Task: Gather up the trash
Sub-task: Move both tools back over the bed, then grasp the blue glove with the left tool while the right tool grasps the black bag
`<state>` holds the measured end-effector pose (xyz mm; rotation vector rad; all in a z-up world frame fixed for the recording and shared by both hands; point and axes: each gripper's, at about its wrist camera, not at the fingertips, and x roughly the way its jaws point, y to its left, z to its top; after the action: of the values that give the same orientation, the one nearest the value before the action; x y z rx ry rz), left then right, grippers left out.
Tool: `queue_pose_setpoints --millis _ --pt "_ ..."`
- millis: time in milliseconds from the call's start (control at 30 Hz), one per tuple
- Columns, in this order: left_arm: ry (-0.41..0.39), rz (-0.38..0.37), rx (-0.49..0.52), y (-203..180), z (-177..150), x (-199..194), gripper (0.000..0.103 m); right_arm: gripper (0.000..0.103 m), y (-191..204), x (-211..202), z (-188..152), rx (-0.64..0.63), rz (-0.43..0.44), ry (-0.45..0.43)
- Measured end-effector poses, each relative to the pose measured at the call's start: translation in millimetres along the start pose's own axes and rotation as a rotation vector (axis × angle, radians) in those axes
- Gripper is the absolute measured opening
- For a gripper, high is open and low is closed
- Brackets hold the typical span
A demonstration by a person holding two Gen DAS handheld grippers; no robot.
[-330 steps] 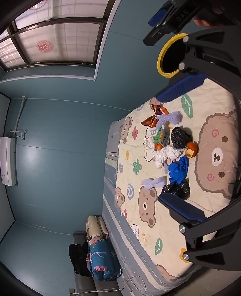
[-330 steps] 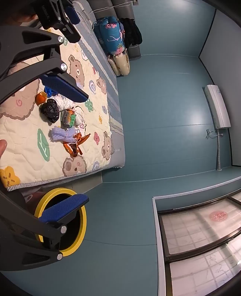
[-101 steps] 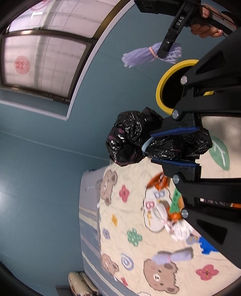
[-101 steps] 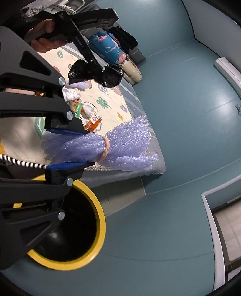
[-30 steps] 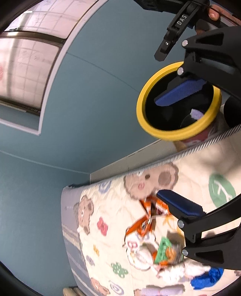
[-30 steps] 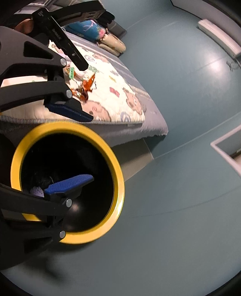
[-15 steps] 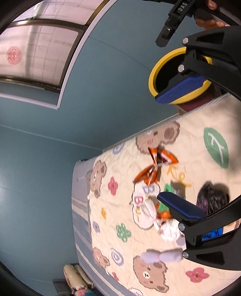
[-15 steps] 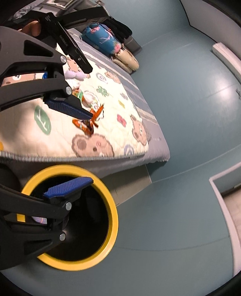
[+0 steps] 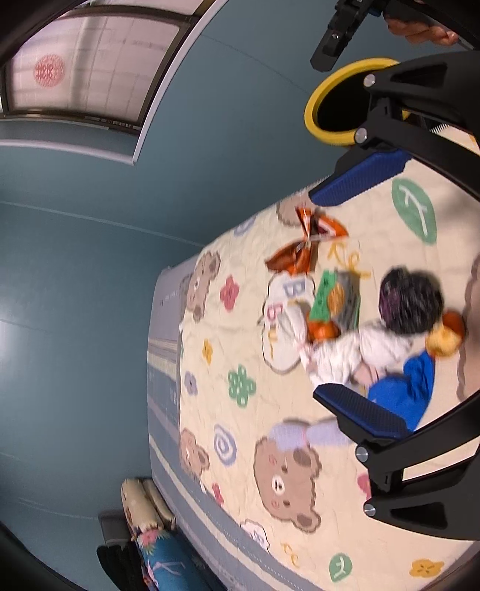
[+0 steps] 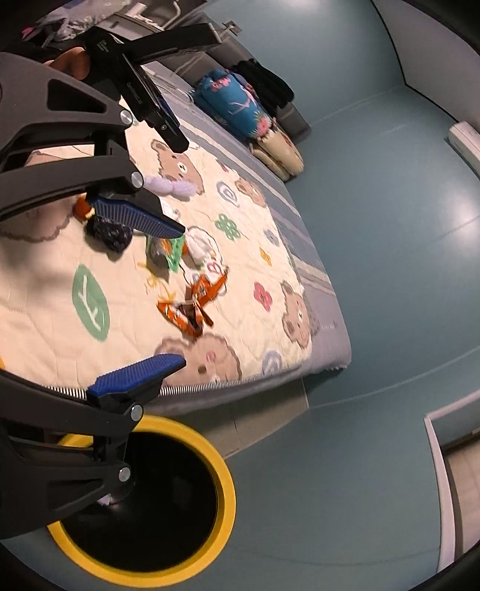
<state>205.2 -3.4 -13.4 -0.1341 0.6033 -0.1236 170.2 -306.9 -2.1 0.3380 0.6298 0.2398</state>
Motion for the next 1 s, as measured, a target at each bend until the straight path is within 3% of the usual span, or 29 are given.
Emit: queue_pose_setpoints --millis 367,1000 --pt "0.047 0.104 -0.025 58 -22 5 0.093 0.063 41 39 -13 -0.052 0.055 0.086" --pt "0.165 0.172 -0.091 121 -71 40 0.093 0.063 83 125 -59 -0.131 0.087 0.266"
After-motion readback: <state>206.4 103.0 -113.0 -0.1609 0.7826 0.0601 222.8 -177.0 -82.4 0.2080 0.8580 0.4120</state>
